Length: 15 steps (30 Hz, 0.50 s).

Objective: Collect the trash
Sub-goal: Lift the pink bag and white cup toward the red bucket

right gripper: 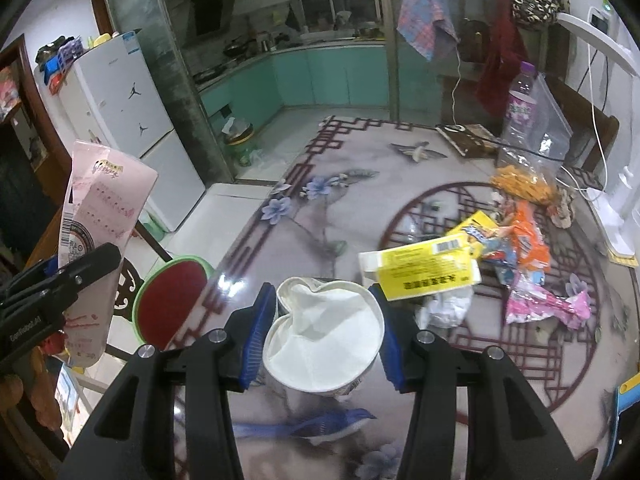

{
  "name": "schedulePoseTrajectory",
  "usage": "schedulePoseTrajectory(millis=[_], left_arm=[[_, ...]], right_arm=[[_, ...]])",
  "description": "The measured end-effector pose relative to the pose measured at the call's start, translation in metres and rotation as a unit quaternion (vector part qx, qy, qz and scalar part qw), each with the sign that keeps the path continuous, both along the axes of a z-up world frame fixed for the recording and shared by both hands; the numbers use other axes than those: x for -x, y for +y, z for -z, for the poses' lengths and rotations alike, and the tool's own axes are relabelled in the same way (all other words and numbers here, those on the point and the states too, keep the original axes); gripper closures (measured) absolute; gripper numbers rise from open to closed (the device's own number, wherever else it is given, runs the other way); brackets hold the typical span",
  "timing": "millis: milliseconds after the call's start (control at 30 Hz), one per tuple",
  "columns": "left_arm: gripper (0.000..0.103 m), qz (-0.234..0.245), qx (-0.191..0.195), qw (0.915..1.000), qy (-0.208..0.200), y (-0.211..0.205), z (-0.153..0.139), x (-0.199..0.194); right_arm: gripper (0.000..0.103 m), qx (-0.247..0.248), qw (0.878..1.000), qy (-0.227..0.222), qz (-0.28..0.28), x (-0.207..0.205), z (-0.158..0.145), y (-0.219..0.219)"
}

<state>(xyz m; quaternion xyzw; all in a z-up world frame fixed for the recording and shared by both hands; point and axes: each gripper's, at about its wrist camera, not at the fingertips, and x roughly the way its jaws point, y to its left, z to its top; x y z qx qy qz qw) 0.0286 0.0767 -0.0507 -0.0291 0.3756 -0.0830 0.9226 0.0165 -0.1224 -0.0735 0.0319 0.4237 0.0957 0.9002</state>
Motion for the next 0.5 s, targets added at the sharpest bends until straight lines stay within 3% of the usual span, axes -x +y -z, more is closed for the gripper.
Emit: schedulePoseTrajectory(millis=[500], left_arm=[[0.043,0.026,0.009,0.9996,-0.006,0.072,-0.001,-0.028]], right_arm=[[0.057,0.011,1.0,-0.017,0.02,-0.013,-0.011,0.073]])
